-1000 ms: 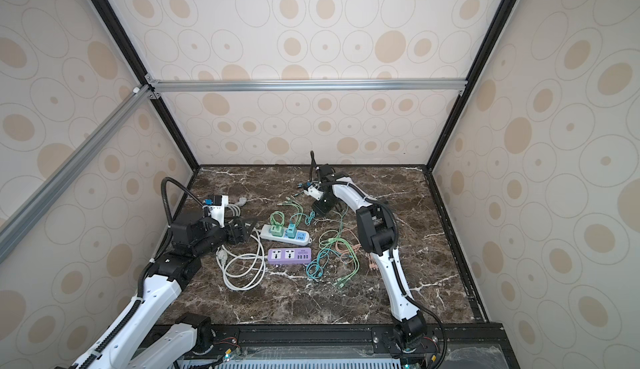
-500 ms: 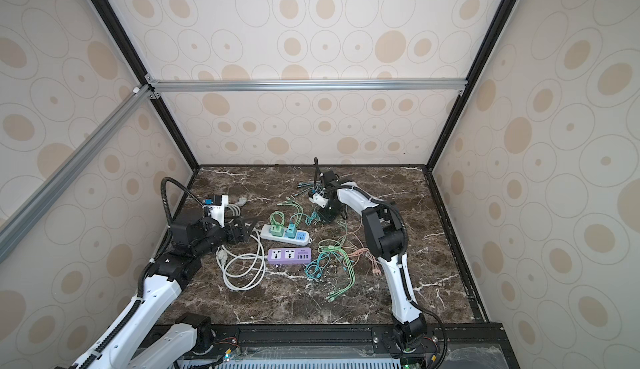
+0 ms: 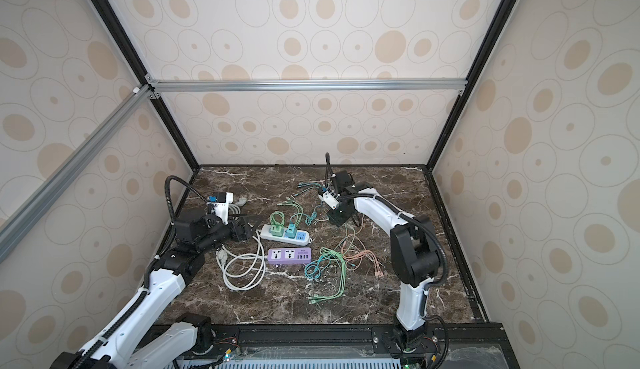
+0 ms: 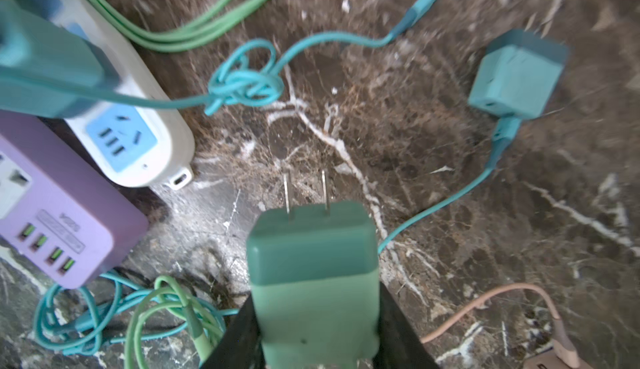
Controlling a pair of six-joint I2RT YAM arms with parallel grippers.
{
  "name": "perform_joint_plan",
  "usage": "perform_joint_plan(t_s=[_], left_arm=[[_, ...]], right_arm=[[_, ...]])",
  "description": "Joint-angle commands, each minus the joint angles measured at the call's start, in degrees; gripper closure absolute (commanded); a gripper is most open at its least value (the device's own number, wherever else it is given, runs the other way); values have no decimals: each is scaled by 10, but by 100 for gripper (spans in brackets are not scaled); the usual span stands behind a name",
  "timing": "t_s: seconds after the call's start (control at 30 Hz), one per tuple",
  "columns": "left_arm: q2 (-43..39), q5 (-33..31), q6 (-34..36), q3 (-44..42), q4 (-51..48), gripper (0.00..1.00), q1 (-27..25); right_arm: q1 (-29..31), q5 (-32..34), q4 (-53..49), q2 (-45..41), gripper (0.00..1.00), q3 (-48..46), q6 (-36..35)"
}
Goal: Insert the plug
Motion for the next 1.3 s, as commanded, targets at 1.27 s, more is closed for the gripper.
perform_joint_plan(t_s=[1.27], left_arm=[[153,205,-74,88,142,33,-140]], right_arm=[[202,80,255,-260,75,-173,-116]])
